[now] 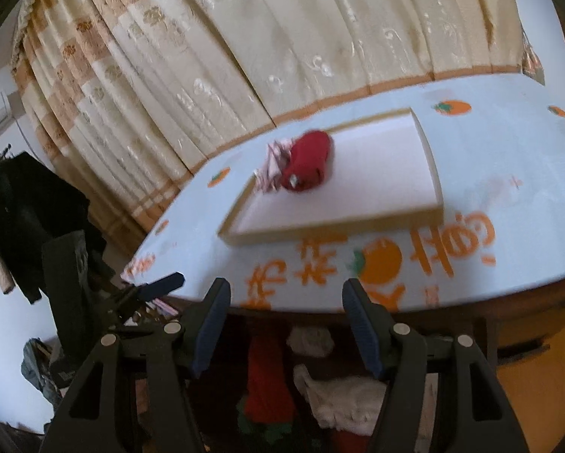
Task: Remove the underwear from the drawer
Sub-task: 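Move both open tools back down toward the drawer, then lower both open tools into the drawer, left over red cloth, right over pale cloth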
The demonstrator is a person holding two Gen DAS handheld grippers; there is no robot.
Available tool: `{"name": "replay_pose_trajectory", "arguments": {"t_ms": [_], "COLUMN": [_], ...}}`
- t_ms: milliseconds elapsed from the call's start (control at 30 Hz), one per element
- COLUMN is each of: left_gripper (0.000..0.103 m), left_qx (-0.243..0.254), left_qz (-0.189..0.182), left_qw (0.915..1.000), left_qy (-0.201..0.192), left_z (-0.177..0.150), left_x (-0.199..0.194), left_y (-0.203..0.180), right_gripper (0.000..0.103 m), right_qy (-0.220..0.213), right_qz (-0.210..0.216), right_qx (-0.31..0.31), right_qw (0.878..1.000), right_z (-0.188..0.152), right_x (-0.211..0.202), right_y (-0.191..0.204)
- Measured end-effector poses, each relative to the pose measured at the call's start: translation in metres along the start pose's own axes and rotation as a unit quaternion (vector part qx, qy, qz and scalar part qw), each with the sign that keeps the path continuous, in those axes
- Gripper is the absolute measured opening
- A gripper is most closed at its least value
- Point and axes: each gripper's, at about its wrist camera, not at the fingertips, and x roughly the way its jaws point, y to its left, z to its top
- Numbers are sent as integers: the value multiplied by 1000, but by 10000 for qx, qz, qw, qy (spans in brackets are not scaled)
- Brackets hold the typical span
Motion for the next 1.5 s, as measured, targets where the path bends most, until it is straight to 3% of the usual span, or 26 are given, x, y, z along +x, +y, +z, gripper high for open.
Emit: {"name": "replay_pose_trajectory", "arguments": {"t_ms": [500, 800, 1000, 1233, 1500], "left_gripper": [95, 95, 95, 95, 95], "left_qx": [-543, -858, -1142, -1668, -2026], "left_qz": [261, 677, 808, 774, 805], "left_qw": [9941, 9848, 9744, 9604, 9510], "left_qy": [899, 1347, 1758, 2096, 2194], "left_z": [-81, -96, -103, -112, -117], "left_x": [41, 63, 80, 95, 96], "left_y": [17, 26, 33, 36, 40], "right_gripper": [64, 64, 64, 64, 64], "right_qy": [611, 1069, 1721, 2417, 2896], "right_qz": [-279, -479, -573, -631, -657], "right_qx": [-148, -745, -1407, -1714, -2044], "right_qw": [9976, 9903, 9733, 9530, 9328], "right_z": [-89, -99, -99, -102, -110], "right_x": [31, 49, 77, 111, 135], "right_y": [-16, -16, -11, -17, -19]}}
